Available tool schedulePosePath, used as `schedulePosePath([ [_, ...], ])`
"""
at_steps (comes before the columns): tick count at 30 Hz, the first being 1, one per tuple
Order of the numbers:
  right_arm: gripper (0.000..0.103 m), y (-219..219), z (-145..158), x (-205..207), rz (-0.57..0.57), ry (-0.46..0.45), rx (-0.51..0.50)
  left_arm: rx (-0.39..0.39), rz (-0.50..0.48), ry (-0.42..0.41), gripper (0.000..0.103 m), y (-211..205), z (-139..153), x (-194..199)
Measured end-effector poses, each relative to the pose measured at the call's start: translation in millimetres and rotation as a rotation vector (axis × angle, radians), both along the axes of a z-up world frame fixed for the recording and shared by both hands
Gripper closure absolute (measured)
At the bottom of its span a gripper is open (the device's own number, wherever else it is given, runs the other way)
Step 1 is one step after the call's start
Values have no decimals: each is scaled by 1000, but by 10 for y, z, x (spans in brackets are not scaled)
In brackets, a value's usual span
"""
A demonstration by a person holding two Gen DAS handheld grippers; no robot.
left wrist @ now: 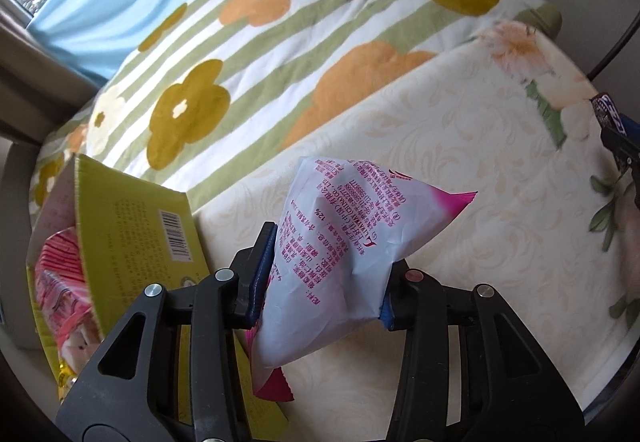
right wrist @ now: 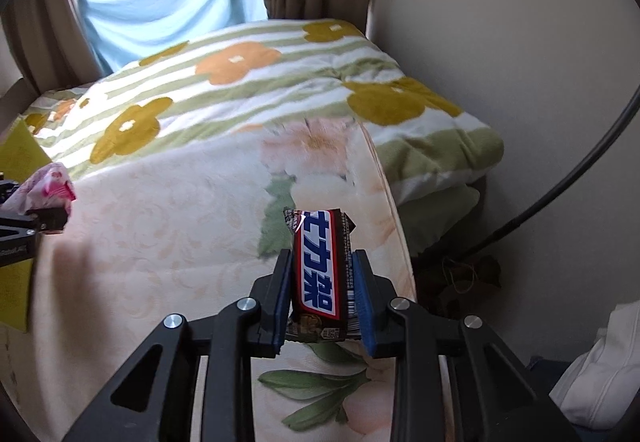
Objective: Organize snacks
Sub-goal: 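Carry the pink pack with the left gripper while the right carries the chocolate bar over the box, releasing both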
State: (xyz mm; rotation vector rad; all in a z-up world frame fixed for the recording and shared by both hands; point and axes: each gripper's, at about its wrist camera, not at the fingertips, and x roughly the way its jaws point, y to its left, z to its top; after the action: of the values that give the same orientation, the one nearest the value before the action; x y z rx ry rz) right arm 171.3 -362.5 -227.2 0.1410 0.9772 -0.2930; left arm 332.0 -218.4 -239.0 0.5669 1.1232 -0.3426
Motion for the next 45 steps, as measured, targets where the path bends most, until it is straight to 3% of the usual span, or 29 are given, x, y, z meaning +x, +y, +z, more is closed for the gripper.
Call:
schedulePosePath([
  [12, 76, 233, 1117, 8, 227, -165, 26, -201, 158, -195, 64, 189, 1249, -259],
  [15, 76, 395, 1389, 64, 322, -208, 34, -251, 231, -232, 64, 398, 1528, -337],
  [22, 76, 956, 1798, 263, 530, -278, 96, -284, 390, -325, 64, 1185, 1930, -501],
  [29, 76, 1839, 1903, 497, 680, -291, 154, -275, 507, -360, 64, 2211, 1937, -494],
  [36, 76, 2699, 1764, 727, 704, -245, 214, -273, 549, -299, 64, 3076, 1688, -284],
  [45, 76, 3359, 1458, 959, 626, -165, 244, -240, 458, -177, 62, 3608, 1198, 175],
])
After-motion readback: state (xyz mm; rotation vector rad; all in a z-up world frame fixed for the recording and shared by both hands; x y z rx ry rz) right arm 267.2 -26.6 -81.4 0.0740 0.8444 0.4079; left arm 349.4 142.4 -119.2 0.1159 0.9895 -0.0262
